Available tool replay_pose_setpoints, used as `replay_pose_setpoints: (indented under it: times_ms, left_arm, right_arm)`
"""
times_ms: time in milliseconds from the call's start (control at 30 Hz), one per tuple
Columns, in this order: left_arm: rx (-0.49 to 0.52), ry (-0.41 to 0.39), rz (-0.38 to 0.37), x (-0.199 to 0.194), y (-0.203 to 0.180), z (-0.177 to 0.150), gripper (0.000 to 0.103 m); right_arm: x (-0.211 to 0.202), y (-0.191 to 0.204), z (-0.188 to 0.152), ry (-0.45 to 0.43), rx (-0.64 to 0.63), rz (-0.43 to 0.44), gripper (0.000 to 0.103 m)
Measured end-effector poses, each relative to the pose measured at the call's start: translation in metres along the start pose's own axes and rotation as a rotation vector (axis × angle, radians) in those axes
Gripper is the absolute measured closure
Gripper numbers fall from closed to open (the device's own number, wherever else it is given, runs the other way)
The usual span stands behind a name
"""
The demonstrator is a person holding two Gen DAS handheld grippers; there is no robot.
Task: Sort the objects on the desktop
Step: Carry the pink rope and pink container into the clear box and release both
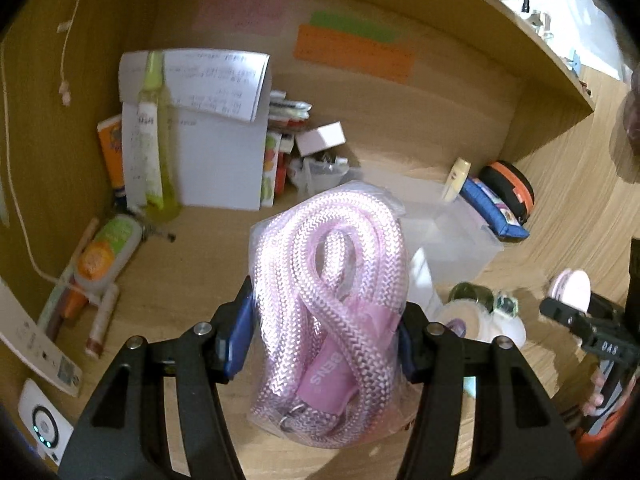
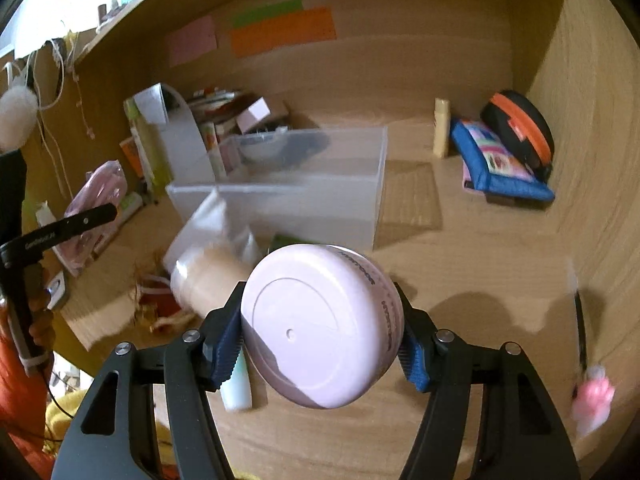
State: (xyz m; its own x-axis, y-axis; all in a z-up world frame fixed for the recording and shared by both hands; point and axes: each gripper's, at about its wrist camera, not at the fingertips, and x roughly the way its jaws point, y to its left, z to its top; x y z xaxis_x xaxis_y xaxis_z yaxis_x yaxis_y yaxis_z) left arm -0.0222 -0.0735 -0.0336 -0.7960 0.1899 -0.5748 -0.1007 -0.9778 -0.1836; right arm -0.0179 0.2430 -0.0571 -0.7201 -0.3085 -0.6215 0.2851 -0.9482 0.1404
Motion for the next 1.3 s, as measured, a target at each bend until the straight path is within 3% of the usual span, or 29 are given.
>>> replay_pose_setpoints:
  times_ms: [400,633,833,1300]
  left_arm:
    - [0.051,-0.056,-0.006,0.009,-0.015,0.050,0.045]
    - [0.067,-0.042,-0.037,0.041,-0.022,0.085,0.045]
    - [0.074,0.029,-0.064,0.085,-0.028,0.094,0.045]
    - [0.151,0.291,-0.088,0.170,-0.039,0.085,0.045]
  right_arm:
    - [0.013,-0.008,0.071,-0.087,-0.019,0.036,0.041]
    - [0.042,-0.015,0.106,-0.073,-0.054,0.056,0.041]
    - [0.080,-0.016,0.119,-0.013,-0.078,0.063,0.041]
    - [0.162,-0.006,0.111,0.202,-0.156,0.076,0.041]
